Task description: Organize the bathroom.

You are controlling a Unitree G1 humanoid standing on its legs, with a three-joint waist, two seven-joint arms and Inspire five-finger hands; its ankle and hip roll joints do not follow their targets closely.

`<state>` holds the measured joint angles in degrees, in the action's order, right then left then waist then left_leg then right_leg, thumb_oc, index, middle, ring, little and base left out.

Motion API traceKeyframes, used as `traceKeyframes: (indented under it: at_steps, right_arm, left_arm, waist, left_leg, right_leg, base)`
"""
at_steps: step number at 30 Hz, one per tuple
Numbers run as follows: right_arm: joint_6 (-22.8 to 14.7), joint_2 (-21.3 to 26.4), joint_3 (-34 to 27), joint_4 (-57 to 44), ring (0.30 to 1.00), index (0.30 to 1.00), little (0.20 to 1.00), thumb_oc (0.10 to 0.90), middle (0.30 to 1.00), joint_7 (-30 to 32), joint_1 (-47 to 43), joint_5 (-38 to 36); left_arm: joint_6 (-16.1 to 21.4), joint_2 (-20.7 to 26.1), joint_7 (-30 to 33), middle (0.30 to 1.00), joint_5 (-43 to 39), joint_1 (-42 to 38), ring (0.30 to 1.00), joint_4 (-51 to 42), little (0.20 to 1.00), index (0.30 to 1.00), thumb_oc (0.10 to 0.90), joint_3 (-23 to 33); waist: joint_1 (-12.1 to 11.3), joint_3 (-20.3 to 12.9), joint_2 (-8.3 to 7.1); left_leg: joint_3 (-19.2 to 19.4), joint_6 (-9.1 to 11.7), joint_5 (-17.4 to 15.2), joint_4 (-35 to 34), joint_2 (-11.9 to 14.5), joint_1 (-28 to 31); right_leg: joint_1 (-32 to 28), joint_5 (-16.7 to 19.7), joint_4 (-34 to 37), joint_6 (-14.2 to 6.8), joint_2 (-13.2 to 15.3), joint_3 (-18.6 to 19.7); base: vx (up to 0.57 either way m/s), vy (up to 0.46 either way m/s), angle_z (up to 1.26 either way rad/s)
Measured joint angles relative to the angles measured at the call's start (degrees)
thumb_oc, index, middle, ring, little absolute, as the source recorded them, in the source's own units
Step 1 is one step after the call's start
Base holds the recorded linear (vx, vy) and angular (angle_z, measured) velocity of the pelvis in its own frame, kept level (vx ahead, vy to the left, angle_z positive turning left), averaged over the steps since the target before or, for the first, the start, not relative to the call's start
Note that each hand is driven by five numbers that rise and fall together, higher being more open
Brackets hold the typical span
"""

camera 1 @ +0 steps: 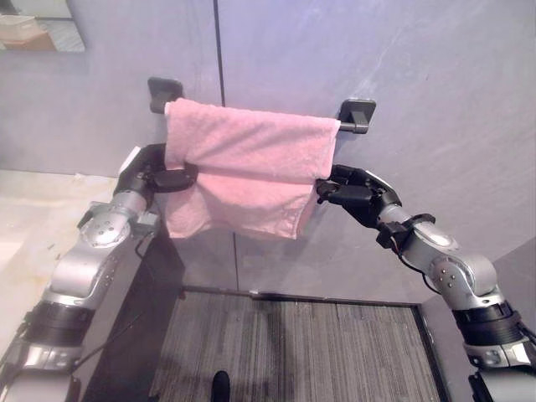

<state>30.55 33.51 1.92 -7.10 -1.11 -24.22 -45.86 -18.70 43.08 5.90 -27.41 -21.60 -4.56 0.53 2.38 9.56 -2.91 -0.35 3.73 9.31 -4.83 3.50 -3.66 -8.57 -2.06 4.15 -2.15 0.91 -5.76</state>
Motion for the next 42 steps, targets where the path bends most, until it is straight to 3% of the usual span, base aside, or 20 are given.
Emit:
traceKeyframes:
  at_steps: [1,2,4,5,6,7,8,24,29,34,39,42]
  right_arm:
    - [0.0,0.0,0.0,0.0,0.3,0.3,0.3,0.4,0.3,0.2,0.0,0.0]
    - [0.0,0.0,0.0,0.0,0.3,0.3,0.3,0.4,0.3,0.3,0.0,0.0]
    - [0.0,0.0,0.0,0.0,0.3,0.3,0.3,0.4,0.3,0.5,0.3,0.0]
    - [0.0,0.0,0.0,0.0,0.333,0.333,0.333,0.422,0.333,0.6,0.4,0.0]
    - [0.0,0.0,0.0,0.0,0.415,0.415,0.415,0.477,0.415,0.6,0.5,0.0]
    - [0.0,0.0,-0.2,0.0,0.655,0.655,0.655,0.637,0.655,1.0,0.7,0.0]
    - [0.0,0.0,-0.3,0.0,0.9,0.9,0.9,0.8,0.9,1.4,0.8,0.0]
    - [0.4,0.0,-1.1,0.1,0.9,0.9,0.9,0.8,0.9,2.7,5.5,0.5]
    - [1.1,-2.7,-2.5,0.4,0.9,0.9,0.9,0.8,0.9,2.4,9.0,3.7]
    - [0.1,-6.5,-2.4,3.9,0.9,0.9,0.9,0.8,0.9,-0.7,19.5,17.5]
    - [-1.6,-9.1,-0.2,9.8,0.9,0.9,0.9,0.8,0.9,-3.4,27.5,32.2]
    - [-3.1,-10.3,3.5,17.2,0.9,0.9,0.9,0.8,0.9,-2.9,28.2,34.7]
  left_arm:
    - [0.0,0.0,-0.2,0.314,0.0,0.0,0.314,0.0,0.314,0.314,0.409,0.0]
    - [0.0,0.0,-0.3,0.38,0.0,0.0,0.38,0.0,0.38,0.38,0.453,0.0]
    - [-0.1,0.0,-1.2,0.608,0.3,0.0,0.608,0.0,0.608,0.608,0.605,0.1]
    - [-0.1,0.0,-1.6,0.695,0.6,0.0,0.695,0.0,0.695,0.695,0.664,0.1]
    - [-0.1,0.0,-1.8,0.832,0.8,0.0,0.832,0.0,0.832,0.832,0.755,0.1]
    - [-0.2,0.0,-2.7,0.9,1.0,0.1,0.9,0.0,0.9,0.9,0.8,0.5]
    - [-0.3,0.0,-2.9,0.9,1.1,0.3,0.9,0.0,0.9,0.9,0.8,0.9]
    - [-2.0,0.3,-7.5,0.9,3.3,2.1,0.9,0.1,0.9,0.9,0.8,2.7]
    - [-5.6,-0.7,-8.2,0.9,3.3,5.7,0.9,0.0,0.9,0.9,0.8,2.8]
    - [-11.4,-8.2,-6.7,0.9,5.1,18.3,0.9,1.1,0.9,0.9,0.8,2.4]
    - [-11.4,-18.6,-4.7,0.9,4.7,30.0,0.9,9.6,0.9,0.9,0.8,2.1]
    - [-10.5,-22.6,-4.4,0.9,4.2,32.2,0.9,21.4,0.9,0.9,0.8,1.6]
  waist:
    - [0.1,0.0,0.0]
    - [0.1,0.0,0.0]
    - [0.1,0.0,0.0]
    - [0.1,0.0,0.0]
    - [0.1,0.0,0.0]
    - [0.1,0.0,0.0]
    - [0.1,0.0,0.0]
    - [0.7,0.0,0.02]
    - [1.1,0.0,0.03]
    - [1.2,0.0,0.15]
    - [1.9,0.0,0.35]
    - [2.4,0.0,0.9]
  left_leg:
    - [0.0,0.0,0.0,0.0,0.0,0.0]
    - [0.0,0.0,0.0,0.0,0.0,0.0]
    - [0.0,0.0,0.0,0.0,0.0,0.0]
    - [0.0,0.0,0.0,0.0,0.0,0.0]
    - [0.0,0.0,0.0,0.0,0.0,0.0]
    - [0.0,0.0,0.0,0.0,0.0,0.0]
    - [0.0,0.0,0.0,0.0,0.0,0.0]
    - [0.1,0.0,-0.1,0.0,0.0,0.0]
    - [0.3,0.0,-0.1,0.0,0.1,0.1]
    - [1.1,-0.1,-0.4,0.0,0.1,-0.1]
    - [1.5,-0.1,-0.6,-0.1,0.3,0.2]
    - [1.6,-0.1,-0.8,-0.3,0.5,0.2]
  right_leg:
    - [0.0,0.0,0.0,0.0,0.0,0.0]
    - [0.0,0.0,0.0,0.0,0.0,0.0]
    - [0.0,0.0,0.0,0.0,0.0,0.0]
    - [0.0,0.0,0.0,0.0,0.0,0.0]
    - [0.0,0.0,0.0,0.0,0.0,0.0]
    - [0.0,0.0,0.0,0.0,0.0,0.0]
    - [0.0,0.0,0.0,0.0,0.0,0.0]
    - [0.0,0.0,0.0,0.0,0.0,0.0]
    - [0.2,0.0,-0.1,0.0,0.1,0.3]
    - [0.7,0.0,-0.1,0.0,0.2,1.0]
    - [0.6,0.0,0.0,0.0,0.1,1.4]
    - [0.6,0.0,0.0,0.0,-0.1,1.4]
  base:
    - [0.0,0.0,0.0]
    - [0.0,0.0,0.0]
    - [0.0,0.0,0.0]
    - [0.0,0.0,0.0]
    - [0.0,0.0,0.0]
    - [0.0,0.0,0.0]
    - [0.0,0.0,0.0]
    - [0.0,-0.001,0.0]
    - [-0.05,-0.003,-0.04]
    - [-0.07,-0.001,-0.08]
    - [-0.07,-0.009,-0.05]
    - [-0.05,0.014,-0.02]
